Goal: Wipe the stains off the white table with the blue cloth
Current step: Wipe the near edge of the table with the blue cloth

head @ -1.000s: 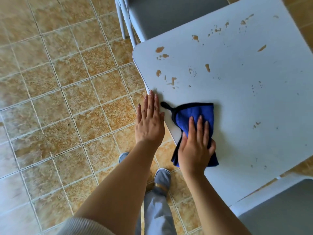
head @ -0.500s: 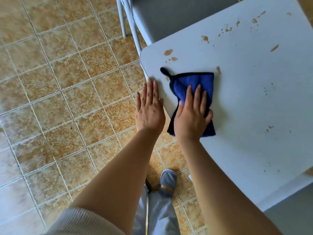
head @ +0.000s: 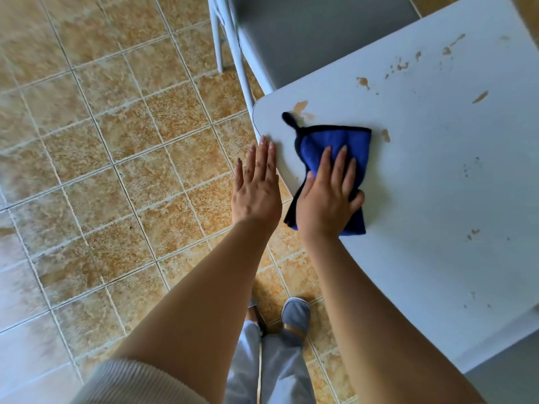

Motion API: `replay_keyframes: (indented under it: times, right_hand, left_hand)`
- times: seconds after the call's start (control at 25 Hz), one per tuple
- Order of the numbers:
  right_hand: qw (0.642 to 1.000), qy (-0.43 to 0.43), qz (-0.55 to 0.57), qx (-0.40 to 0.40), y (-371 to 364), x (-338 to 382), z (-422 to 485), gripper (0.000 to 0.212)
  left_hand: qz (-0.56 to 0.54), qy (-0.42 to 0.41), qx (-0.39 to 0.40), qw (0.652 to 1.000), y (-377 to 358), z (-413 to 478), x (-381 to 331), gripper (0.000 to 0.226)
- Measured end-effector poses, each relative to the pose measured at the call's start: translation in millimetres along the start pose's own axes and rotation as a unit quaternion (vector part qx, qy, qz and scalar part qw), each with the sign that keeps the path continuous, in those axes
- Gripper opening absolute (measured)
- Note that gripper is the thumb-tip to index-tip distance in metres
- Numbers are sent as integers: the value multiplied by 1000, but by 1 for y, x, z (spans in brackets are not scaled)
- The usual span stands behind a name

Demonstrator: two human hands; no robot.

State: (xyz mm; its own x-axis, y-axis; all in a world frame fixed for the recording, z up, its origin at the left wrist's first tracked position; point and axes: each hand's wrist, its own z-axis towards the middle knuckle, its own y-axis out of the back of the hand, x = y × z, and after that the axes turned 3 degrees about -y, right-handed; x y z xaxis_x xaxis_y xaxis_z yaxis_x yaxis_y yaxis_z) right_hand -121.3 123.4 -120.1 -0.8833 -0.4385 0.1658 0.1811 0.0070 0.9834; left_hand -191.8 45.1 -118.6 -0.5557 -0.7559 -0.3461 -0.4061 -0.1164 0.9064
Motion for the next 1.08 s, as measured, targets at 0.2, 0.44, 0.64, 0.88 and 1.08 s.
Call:
replay_keyframes:
  times: [0.2, 0.44, 0.64, 0.88, 1.08]
  right_hand:
    - [997, 61, -43, 24, 15, -39, -56, 50]
    - [998, -63, -13, 5, 13, -58, -3, 50]
    - [993, 112, -11, 22, 8, -13, -15, 49]
    - [982, 169, -60, 66, 33, -88, -45, 51]
    - [998, 57, -32, 26, 17, -62, 31, 48]
  left_hand:
    - [10, 18, 0, 1000, 4, 0, -6, 74]
    - [-51, 46, -5, 998, 6, 2, -14, 71]
    - [-123, 66, -34, 990, 3, 3, -16, 55]
    - [-143, 100, -64, 983, 3, 3, -14, 53]
    - [-115, 143, -64, 981, 2, 31, -20, 57]
